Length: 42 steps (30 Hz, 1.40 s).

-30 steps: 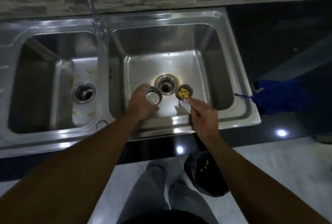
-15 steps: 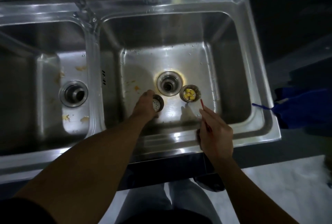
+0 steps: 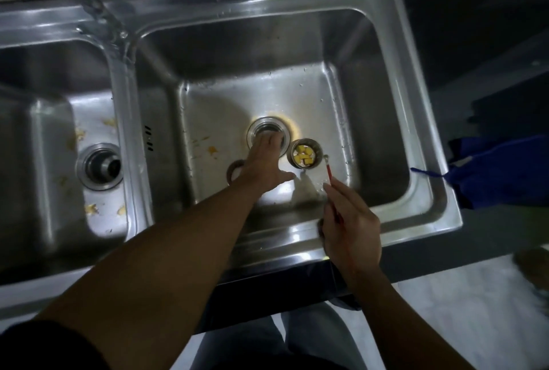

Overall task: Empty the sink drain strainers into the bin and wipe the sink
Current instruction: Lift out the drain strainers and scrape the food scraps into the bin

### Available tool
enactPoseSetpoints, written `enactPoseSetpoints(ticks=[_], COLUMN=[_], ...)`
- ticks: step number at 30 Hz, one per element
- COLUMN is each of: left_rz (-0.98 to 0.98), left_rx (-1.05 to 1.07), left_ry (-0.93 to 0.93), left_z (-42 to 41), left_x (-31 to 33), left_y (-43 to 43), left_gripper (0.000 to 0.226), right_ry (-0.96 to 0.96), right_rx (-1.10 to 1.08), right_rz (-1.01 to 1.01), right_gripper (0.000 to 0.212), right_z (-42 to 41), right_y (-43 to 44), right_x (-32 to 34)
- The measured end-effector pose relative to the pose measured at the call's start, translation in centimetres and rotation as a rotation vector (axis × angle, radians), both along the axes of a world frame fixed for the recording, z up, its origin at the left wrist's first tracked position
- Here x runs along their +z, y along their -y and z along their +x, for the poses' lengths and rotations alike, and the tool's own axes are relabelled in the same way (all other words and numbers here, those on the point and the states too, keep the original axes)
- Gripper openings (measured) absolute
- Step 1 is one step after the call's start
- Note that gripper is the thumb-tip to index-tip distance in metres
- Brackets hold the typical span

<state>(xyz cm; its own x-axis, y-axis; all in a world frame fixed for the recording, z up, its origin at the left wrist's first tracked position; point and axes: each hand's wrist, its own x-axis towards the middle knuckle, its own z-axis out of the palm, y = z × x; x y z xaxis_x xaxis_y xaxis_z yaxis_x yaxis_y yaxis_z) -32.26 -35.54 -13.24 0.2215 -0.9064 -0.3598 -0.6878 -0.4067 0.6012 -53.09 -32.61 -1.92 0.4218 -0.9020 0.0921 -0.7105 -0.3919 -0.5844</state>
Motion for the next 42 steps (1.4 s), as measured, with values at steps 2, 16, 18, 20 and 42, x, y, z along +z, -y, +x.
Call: enactPoseSetpoints(ticks=[2, 16, 18, 20, 42], left_rz=[0.004, -0.162, -0.163, -0.143, -0.409], left_rx=[-0.037, -0.027, 0.004, 0.042, -0.045], left_ry=[-0.051, -0.001, -0.057, -0.102, -0.256], left_z=[-1.3, -3.3, -2.7, -2.2, -20.0], left_x=[-0.5, -1.7, -0.6, 0.6, 16.0], left_y=[1.1, 2.9, 2.2, 1.4, -8.8], left_gripper=[0.101, 0.079, 0.084, 0.088, 0.077], right_ry=[-0.008, -0.098, -0.082, -0.063, 0.758], right_rx=[-0.01, -0.076, -0.077, -0.074, -0.592], right_rz=[0.018, 0.064, 0.048, 0.032, -0.143], right_gripper=[0.03, 0.029, 0.03, 0.03, 0.019], right_z=[-0.1, -0.3, -0.3, -0.2, -16.4], right_y=[0.1, 0.1, 0.1, 0.1, -4.7], right_x=[-0.2, -1.1, -1.0, -0.9, 7.1])
